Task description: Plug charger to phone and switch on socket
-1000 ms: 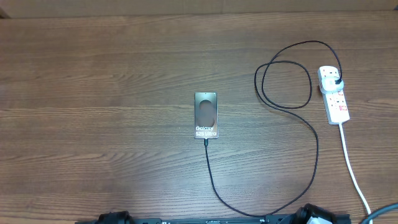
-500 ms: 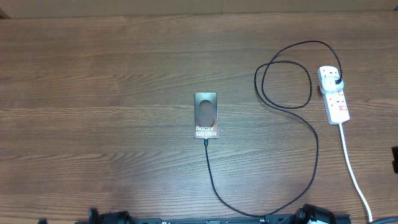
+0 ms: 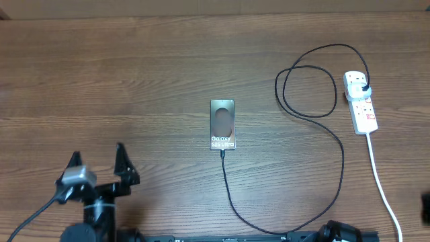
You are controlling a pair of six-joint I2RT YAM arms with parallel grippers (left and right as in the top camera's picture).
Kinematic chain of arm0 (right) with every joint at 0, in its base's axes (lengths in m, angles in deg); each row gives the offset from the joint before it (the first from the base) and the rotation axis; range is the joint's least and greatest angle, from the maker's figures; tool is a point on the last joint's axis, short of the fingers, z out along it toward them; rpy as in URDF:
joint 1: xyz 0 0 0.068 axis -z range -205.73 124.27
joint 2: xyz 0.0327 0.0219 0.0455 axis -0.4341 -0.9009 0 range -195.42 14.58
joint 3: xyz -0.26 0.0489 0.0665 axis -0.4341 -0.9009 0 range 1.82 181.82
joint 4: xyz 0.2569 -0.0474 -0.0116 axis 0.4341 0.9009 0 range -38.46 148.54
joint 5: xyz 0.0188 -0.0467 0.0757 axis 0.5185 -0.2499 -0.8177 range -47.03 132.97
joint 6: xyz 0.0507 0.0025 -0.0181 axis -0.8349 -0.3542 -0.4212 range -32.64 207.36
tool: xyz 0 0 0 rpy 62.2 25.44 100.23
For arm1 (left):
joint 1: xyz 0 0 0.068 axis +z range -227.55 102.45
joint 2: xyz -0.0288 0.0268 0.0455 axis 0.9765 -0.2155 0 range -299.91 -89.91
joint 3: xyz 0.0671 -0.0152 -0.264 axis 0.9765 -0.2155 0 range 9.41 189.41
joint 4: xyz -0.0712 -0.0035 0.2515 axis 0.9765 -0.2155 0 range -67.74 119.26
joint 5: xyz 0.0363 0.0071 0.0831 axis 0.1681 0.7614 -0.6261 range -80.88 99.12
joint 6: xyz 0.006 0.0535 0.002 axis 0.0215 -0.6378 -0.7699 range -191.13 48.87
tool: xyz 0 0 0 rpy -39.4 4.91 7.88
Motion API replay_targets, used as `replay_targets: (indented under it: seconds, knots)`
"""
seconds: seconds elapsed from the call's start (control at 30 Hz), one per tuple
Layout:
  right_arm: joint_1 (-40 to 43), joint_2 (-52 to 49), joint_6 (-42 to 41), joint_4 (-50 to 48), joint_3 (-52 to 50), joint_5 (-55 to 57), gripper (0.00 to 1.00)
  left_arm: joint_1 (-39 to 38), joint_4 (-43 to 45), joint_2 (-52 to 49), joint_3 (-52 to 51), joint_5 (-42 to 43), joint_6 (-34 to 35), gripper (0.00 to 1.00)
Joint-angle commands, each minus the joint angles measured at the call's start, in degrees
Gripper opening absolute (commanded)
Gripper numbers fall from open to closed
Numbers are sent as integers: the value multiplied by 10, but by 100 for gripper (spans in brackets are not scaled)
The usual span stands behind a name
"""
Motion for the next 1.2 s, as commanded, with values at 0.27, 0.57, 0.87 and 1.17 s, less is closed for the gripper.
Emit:
replay_targets:
  seconds: [0.27, 0.57, 0.87, 1.17]
  knots:
    - [-2, 108, 112, -9, 1, 0, 8, 0, 223, 5, -197, 33, -1, 100]
    - [-2, 128, 128, -9, 1, 15, 8, 0, 247, 5, -255, 42, -9, 100]
    - [-2, 131, 128, -12, 2, 14, 8, 0, 229, 5, -257, 73, -61, 100]
    - [-3, 131, 128, -33, 5, 14, 17, 0, 210, 5, -257, 71, -61, 100]
